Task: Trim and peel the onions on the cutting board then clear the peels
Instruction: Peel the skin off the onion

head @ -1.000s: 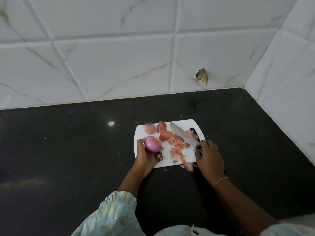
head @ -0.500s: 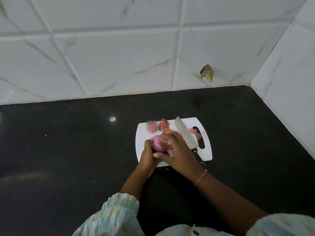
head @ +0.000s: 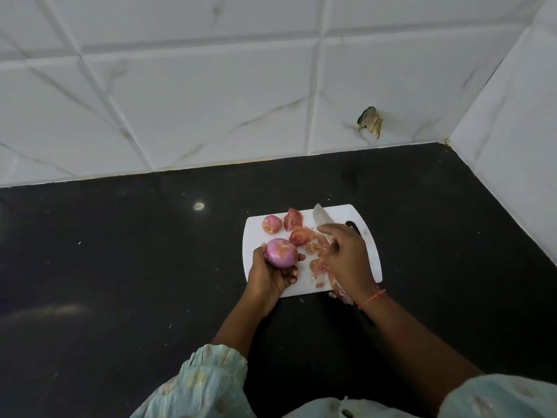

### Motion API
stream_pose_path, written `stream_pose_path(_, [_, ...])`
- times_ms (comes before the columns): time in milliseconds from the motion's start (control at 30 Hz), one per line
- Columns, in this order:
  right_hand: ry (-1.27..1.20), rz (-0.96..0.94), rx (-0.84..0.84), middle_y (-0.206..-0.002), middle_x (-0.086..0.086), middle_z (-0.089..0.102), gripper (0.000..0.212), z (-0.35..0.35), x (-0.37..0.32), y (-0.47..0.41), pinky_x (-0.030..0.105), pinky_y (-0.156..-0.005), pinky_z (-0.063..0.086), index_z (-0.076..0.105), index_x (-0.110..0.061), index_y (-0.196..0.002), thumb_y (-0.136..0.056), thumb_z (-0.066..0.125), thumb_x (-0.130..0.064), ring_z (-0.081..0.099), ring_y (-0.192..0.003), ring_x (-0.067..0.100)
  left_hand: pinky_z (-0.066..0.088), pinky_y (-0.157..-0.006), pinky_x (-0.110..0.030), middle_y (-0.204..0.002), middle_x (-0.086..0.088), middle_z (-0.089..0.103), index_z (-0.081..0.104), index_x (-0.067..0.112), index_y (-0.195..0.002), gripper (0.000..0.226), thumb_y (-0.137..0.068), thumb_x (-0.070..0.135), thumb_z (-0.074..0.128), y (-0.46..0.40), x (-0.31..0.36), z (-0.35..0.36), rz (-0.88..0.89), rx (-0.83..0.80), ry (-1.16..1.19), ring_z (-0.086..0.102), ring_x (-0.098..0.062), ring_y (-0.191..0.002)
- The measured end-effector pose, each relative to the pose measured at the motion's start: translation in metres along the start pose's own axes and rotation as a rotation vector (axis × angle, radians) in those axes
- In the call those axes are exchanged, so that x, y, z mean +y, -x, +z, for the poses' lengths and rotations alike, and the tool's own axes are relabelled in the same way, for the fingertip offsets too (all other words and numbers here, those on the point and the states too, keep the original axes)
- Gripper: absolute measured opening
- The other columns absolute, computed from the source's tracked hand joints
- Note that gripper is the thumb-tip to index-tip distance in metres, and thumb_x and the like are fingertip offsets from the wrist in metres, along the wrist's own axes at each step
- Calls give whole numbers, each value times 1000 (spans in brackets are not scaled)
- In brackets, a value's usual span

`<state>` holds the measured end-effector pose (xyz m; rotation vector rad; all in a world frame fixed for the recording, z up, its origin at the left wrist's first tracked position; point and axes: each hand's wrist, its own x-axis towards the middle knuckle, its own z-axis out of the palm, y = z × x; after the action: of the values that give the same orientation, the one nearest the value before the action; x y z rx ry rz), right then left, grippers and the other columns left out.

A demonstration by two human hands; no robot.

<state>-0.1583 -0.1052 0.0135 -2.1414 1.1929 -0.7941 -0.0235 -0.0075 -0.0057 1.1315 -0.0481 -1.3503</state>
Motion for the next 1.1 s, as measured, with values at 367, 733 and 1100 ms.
stream_pose_path(367, [-22,-236,-122,-114,-1,66,30,21,-32,25,17,-88,48,68,-18,-113,-86,73,-28,58,-105,9,43,-109,-54,-113,-15,74,68,15,-115,64,-104,59,23,0,-8,-4,67,13,-178,66,-29,-109])
stream_pose_path(733, [14,-255,-21,-78,-1,62,31,21,-30,19,26,-62,51,66,-11,-77,-86,51,-37,51,-73,7,53,-66,-31,-93,-17,73,68,6,-110,70,-105,57,20,0,-11,2,170,24,-356,62,-24,-77])
stream_pose_path(1100, [28,-229,-52,-87,-3,60,23,27,-26,26,27,-69,53,60,-14,-80,-80,65,-37,55,-85,12,58,-93,-39,-103,-6,78,73,18,-106,61,-106,53,23,3,-13,2,151,90,-362,73,-24,-105])
